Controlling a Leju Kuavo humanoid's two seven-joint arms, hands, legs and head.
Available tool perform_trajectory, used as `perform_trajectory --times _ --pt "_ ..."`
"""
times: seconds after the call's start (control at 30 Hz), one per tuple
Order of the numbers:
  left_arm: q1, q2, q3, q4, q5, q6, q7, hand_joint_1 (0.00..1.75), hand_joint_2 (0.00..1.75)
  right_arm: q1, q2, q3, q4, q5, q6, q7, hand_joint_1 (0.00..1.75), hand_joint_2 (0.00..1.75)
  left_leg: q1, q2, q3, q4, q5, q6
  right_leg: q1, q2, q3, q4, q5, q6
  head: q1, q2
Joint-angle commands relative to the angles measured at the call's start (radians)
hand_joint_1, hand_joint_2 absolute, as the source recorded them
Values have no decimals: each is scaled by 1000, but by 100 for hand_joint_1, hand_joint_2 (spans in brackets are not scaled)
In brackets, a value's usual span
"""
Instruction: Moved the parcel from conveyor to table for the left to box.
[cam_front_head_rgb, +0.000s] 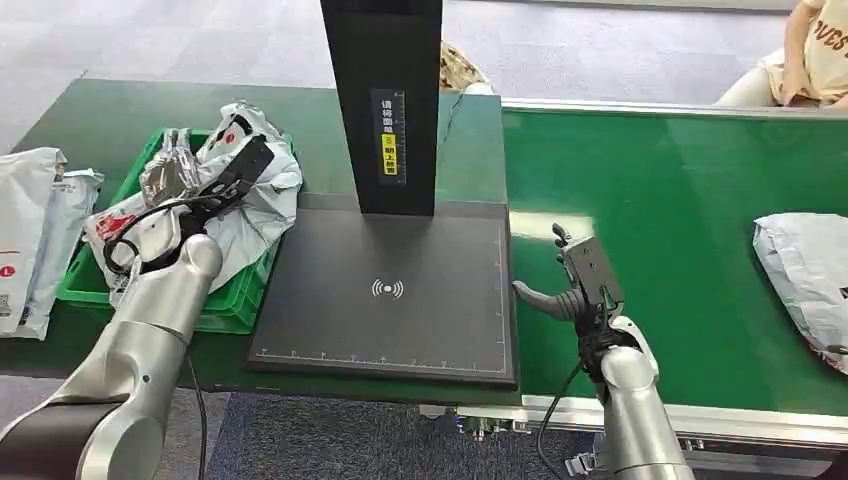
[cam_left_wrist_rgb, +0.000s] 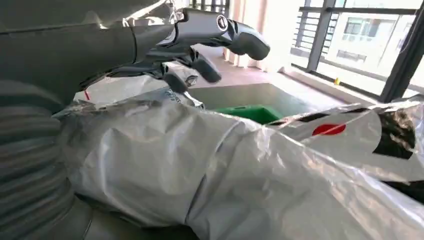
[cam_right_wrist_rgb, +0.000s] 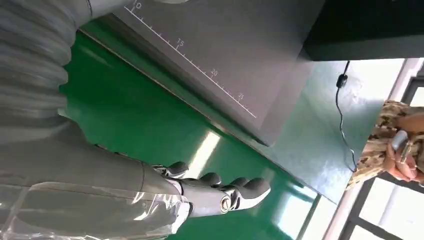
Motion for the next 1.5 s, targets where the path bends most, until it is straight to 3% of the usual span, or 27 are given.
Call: perform_trajectory --times 0.03,0.13,0.23,0.4,1.07,1.1,1.2,1.33,1.4,1.43,1.47,1.5 --pt "28 -9 67 -156 153 132 -153 0 175 19 -34 17 -9 -14 -5 -6 0 175 1 1 3 -1 -1 0 1 0 3 -2 0 -1 0 0" --pt "170 -11 12 -465 320 188 -280 0 175 57 -43 2 -62 -34 -1 -48 0 175 0 -1 1 -1 0 0 0 -1 1 -1 -1 -1 0 0" --pt "201 -7 -6 -517 324 185 -269 0 175 65 -43 -1 -77 -34 -3 -47 0 175 0 0 1 -1 -1 0 0 -1 1 -1 -1 -1 0 0" --pt "330 -18 -37 -747 460 362 -447 0 175 106 -42 -15 -154 -54 2 -125 0 175 0 0 1 -1 -1 0 0 0 1 -1 -2 -1 0 0" --pt "331 -13 -35 -752 460 362 -448 0 175 104 -40 -15 -155 -53 1 -124 0 175 0 0 2 -1 -2 0 0 -1 2 -1 -2 -1 0 0" --pt "340 -22 -35 -759 530 322 -469 0 0 101 -47 -9 -154 -53 5 -138 0 175 0 0 3 -1 -2 0 1 -1 4 -2 -2 -1 0 0" --pt "381 -31 -31 -794 597 335 -523 0 0 98 -47 -10 -165 -63 8 -157 0 175 0 0 4 -2 -2 0 0 -1 4 -2 -2 -1 0 0" --pt "371 -39 -22 -727 522 300 -461 0 0 108 -48 -7 -174 -53 6 -157 0 175 0 1 5 -2 -2 0 0 0 5 -3 -2 -1 0 0" --pt "386 -51 -24 -771 683 324 -612 0 0 109 -49 -12 -181 -57 3 -168 0 175 0 -1 3 -2 -2 0 0 -2 4 -2 -2 -1 0 0" --pt "428 -58 -40 -870 932 171 -725 0 0 99 -52 -10 -179 -61 8 -182 0 175 0 -1 4 -2 -1 0 1 -2 5 -3 -2 -2 0 0" --pt "449 -62 -47 -909 1062 49 -745 0 175 91 -50 -7 -174 -65 14 -194 0 175 0 -1 2 -1 -2 0 0 -1 2 -1 -2 -1 0 0" --pt "478 -52 -83 -936 1205 -159 -731 0 175 74 -44 -4 -169 -72 22 -219 0 175 0 1 3 -1 -3 0 0 0 3 -2 -2 -1 0 0"
